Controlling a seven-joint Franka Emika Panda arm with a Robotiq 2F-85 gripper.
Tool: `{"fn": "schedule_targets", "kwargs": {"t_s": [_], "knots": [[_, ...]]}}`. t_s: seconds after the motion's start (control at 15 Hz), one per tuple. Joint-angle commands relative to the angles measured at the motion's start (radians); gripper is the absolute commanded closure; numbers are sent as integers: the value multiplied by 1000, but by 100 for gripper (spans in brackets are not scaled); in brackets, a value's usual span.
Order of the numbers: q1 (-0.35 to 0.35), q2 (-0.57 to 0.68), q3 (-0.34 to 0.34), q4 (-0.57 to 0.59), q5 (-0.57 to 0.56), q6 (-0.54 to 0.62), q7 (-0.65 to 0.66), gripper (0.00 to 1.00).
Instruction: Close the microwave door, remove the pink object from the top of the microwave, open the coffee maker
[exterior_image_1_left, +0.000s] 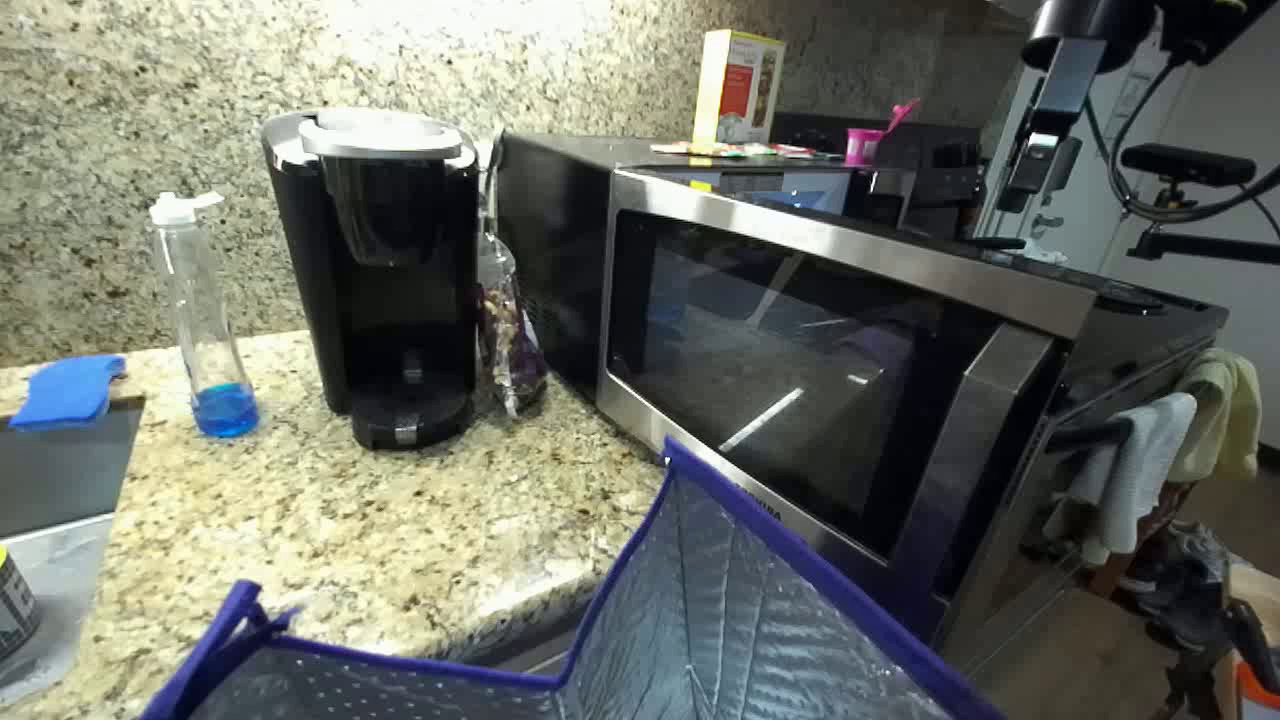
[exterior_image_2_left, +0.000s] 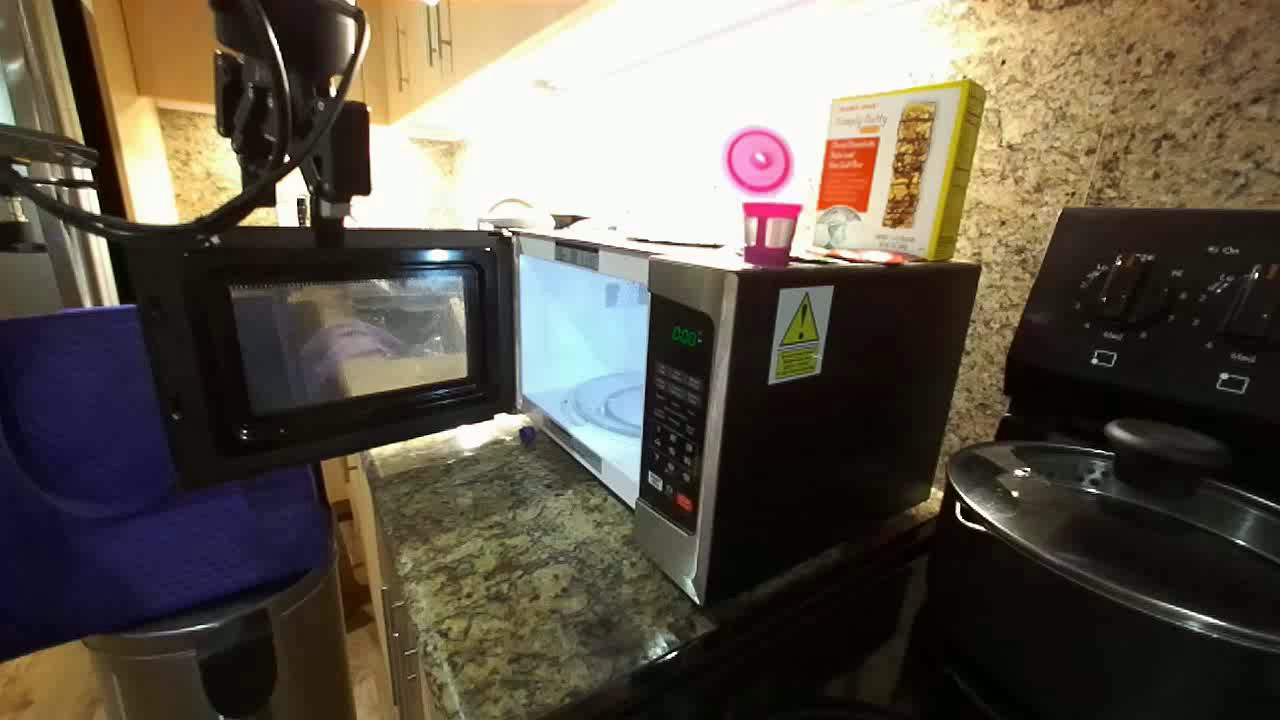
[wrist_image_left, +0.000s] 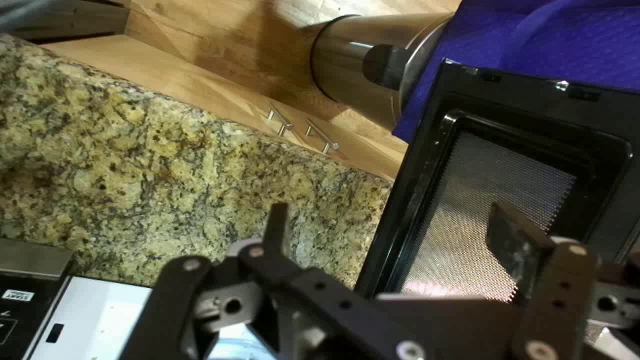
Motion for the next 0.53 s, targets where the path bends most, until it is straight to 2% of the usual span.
{"fn": "schedule_targets", "kwargs": {"t_s": [0.0,0.33,0.47], "knots": [[-29,3,24,2,9,-4,-8,0],[-29,3,24,2,9,-4,-8,0],[-43,-19,41,14,-20,-22,32,0]]}}
